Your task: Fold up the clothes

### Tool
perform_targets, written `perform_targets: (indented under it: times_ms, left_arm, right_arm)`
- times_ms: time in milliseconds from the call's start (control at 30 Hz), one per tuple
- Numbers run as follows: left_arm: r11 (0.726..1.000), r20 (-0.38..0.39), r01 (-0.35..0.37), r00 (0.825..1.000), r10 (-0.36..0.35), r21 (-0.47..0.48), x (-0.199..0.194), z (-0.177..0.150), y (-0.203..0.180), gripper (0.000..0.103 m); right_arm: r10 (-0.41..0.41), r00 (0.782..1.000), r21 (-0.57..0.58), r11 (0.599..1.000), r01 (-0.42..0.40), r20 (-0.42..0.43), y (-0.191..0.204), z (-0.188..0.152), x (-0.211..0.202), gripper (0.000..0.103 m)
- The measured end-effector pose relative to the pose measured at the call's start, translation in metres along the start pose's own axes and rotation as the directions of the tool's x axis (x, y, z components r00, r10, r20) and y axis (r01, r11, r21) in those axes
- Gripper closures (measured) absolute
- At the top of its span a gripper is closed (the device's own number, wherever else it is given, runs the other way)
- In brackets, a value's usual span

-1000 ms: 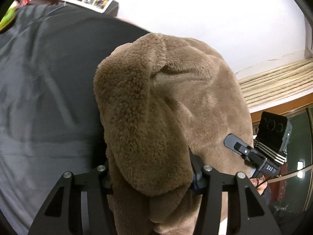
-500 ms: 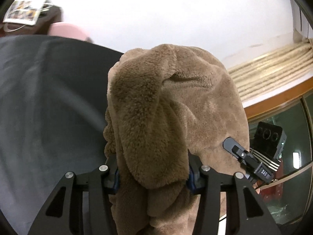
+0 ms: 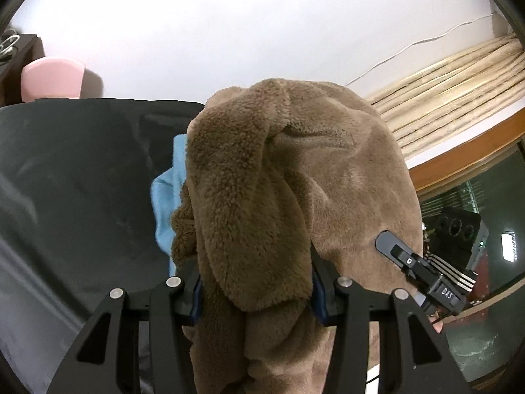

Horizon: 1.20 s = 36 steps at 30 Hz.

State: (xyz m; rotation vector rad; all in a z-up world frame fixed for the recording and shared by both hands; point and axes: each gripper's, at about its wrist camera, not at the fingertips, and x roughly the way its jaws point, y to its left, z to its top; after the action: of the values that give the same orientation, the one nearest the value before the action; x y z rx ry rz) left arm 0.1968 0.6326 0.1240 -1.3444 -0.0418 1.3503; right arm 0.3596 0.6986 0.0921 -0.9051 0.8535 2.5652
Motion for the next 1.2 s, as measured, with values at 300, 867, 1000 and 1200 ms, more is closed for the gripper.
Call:
perform_targets:
  times_ms: [300, 867, 1000, 1200]
  left_arm:
    - [0.998, -0.034, -0.059, 0.998, 0.059, 0.001, 0.044, 0.005, -0.011, 0.049]
    - [0.978, -0.074, -0.198, 0.976, 0.203, 0.059, 0.065, -0.020, -0.006, 0.025]
    - [0.980, -0.075, -0.195, 0.978, 0.197, 0.028, 0.057, -0.018, -0.006, 0.023]
    - [0.974, 0.021, -0.220, 0.975, 0.219, 0.049, 0.026, -0.011, 0.000, 0.023]
  right_arm:
    - [0.002, 0.999, 0.034, 0.999, 0.000, -0.045, -0.048, 0.012, 0.036, 0.046]
    - [-0.150, 0.988, -0.026, 0.989, 0.149, -0.047, -0.074, -0.006, 0.059, 0.036]
    - [-0.255, 0.966, -0.036, 0.966, 0.257, 0.045, -0.055, -0.007, 0.033, 0.029]
    - [-0.322, 0.915, -0.183, 0.911, 0.369, 0.244, 0.013, -0.035, -0.010, 0.024]
